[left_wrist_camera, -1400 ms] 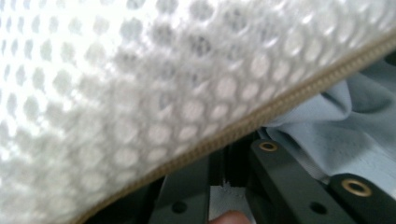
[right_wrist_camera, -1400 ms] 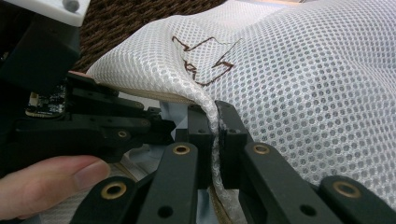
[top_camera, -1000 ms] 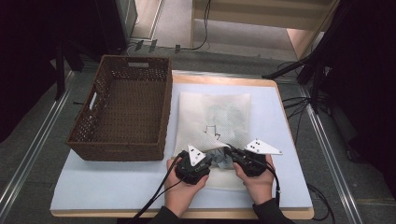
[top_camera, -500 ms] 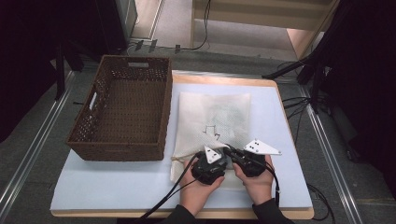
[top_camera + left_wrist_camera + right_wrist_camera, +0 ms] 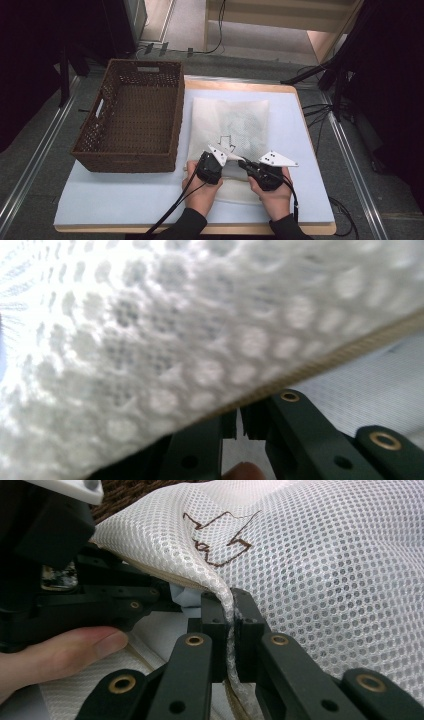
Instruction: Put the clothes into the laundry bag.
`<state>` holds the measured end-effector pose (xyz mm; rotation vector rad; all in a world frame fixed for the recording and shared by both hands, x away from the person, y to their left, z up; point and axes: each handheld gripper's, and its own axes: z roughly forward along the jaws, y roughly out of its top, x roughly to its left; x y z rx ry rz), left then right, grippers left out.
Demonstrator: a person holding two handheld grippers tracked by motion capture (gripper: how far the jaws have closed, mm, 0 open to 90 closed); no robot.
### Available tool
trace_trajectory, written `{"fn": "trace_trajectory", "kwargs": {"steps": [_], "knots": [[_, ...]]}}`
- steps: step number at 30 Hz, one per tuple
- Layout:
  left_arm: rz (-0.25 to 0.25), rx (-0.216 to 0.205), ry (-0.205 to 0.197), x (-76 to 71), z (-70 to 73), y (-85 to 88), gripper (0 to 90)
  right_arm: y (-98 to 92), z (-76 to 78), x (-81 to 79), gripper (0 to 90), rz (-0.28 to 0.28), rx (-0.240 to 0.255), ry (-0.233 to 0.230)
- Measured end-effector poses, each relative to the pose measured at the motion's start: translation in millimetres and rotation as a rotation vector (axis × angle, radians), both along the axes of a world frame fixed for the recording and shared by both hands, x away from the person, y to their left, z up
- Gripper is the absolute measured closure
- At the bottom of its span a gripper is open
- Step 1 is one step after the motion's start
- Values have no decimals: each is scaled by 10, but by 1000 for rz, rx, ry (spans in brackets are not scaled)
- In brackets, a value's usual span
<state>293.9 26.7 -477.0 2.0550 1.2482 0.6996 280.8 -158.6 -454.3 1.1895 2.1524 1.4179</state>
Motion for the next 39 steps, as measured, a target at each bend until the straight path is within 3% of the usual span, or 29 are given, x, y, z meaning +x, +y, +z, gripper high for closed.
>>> {"fn": "trace_trajectory", "kwargs": {"steps": [2, 5, 8, 12, 17, 20, 22, 25, 32, 37, 39], "knots": [[-28, -25, 22, -55, 25, 32, 830, -1, 2, 1, 870, -2, 5, 2], [-109, -55, 6, -220, 104, 133, 752, -15, 15, -5, 870, 2, 14, 1], [-137, -116, 0, -353, 183, 295, 705, -13, 32, -16, 870, 9, 19, -10], [-154, -161, -21, -549, 275, 557, 651, 2, 50, -38, 870, 14, 21, -18], [-122, -151, -12, -667, 251, 814, 610, -18, 69, -87, 870, 14, 21, -22], [-88, -181, -3, -703, 237, 960, 563, -32, 30, -121, 869, 21, 12, -12], [-73, -180, -1, -735, 210, 1043, 534, -40, -20, -132, 868, 26, 1, 2], [-73, -182, 41, -743, 158, 1120, 525, -52, -101, -133, 867, 23, -10, 24], [-53, -215, 106, -714, 37, 1202, 456, -9, -224, -102, 861, 21, -57, 48], [-45, -229, 107, -687, 32, 1196, 449, 18, -310, -79, 852, 14, -99, 86], [-46, -214, 103, -682, 31, 1182, 438, 26, -314, -74, 817, 17, -103, 95]]}}
